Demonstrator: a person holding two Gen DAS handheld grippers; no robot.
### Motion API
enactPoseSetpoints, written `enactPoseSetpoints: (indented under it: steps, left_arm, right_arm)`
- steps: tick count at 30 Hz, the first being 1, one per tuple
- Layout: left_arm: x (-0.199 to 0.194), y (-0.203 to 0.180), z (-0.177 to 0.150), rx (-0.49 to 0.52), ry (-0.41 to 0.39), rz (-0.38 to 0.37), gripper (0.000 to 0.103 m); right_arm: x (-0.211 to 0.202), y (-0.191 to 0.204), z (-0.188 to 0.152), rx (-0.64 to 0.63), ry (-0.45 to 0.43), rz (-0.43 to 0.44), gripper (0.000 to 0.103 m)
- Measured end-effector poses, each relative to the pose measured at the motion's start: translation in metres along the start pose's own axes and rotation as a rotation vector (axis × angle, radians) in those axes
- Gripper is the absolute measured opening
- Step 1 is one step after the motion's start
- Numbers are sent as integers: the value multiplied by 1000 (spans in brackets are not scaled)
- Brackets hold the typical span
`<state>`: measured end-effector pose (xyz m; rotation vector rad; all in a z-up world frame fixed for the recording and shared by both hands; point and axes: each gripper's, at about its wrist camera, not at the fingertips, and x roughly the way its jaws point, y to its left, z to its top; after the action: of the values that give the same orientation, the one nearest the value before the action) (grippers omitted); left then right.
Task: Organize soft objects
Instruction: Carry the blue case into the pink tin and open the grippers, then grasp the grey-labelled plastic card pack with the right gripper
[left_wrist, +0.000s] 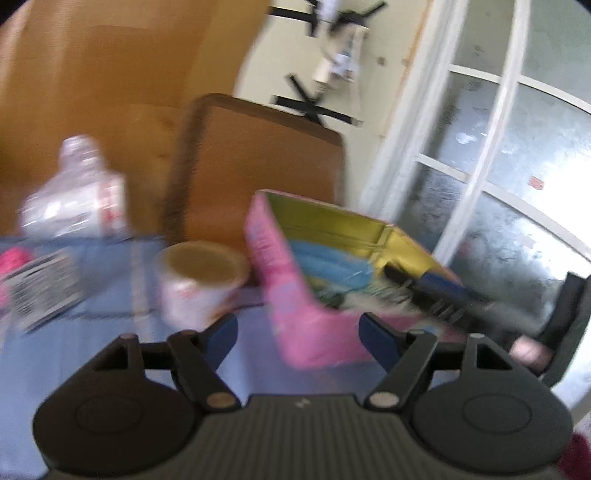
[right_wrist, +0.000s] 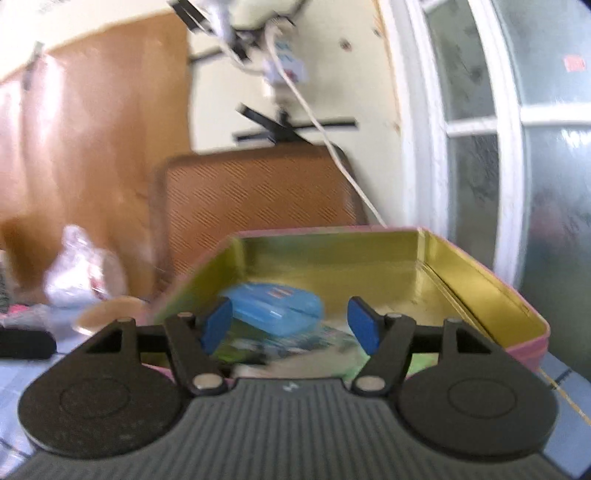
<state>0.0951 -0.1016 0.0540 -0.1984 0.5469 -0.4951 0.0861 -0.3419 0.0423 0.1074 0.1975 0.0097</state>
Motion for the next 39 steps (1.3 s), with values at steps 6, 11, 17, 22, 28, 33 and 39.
enactPoseSetpoints:
  steps: [6,11,17,22,28,33,39]
  left_arm:
    - [-63,76,-37,-109,-45,189,75]
    - [-94,125,-60,-168,-79,376,75]
    - [-104,142,-61,-273,-164,313,74]
    - [-109,140,-61,-260,-190,295,75]
    - [-114,144,-64,-283,-196,271,75]
    - [-114,147,-65,-299,-197,254,78]
    - [-113,151,-65,-320,-189,247,78]
  right_arm:
    - [-10,77,8,-94,17,279,72]
    - [16,161,-1,-197,146,494,89]
    - [74,252,9,-274,237,563,91]
    - [142,295,26,-130,461,540,64]
    - [136,269,6,-72,587,565,44]
    - [77,205,-28,-121,575,664,46]
    - [32,176,-40,-169,493,705,87]
